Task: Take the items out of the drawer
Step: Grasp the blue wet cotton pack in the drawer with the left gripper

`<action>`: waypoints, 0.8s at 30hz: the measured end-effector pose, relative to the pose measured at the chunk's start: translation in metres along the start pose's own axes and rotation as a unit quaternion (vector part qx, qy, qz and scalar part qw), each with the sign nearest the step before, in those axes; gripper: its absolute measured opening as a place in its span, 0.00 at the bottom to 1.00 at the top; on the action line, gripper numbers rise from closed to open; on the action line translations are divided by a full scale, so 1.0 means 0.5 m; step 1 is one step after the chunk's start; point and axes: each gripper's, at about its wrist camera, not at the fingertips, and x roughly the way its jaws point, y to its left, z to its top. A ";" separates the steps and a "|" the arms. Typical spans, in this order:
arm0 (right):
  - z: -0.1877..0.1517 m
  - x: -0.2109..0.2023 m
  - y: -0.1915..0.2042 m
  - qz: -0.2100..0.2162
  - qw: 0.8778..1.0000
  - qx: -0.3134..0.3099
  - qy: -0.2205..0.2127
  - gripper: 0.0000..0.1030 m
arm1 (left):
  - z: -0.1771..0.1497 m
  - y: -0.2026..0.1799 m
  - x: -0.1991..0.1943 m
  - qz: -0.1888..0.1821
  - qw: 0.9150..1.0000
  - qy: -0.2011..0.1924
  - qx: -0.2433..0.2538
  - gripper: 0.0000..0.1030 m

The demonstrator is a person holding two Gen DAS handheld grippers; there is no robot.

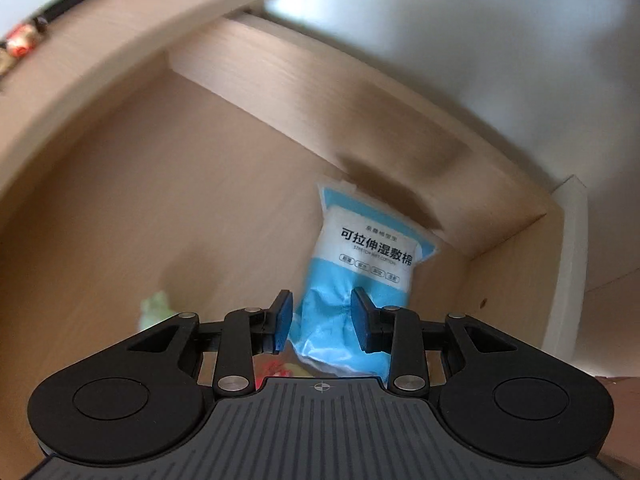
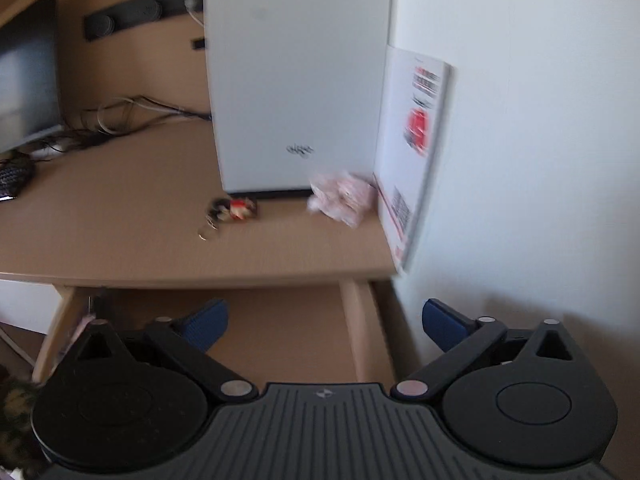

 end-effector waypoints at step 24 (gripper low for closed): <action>0.014 -0.046 -0.030 -0.009 0.998 0.064 0.006 1.00 | -0.020 -0.015 0.041 -0.029 0.999 0.037 -0.019 0.51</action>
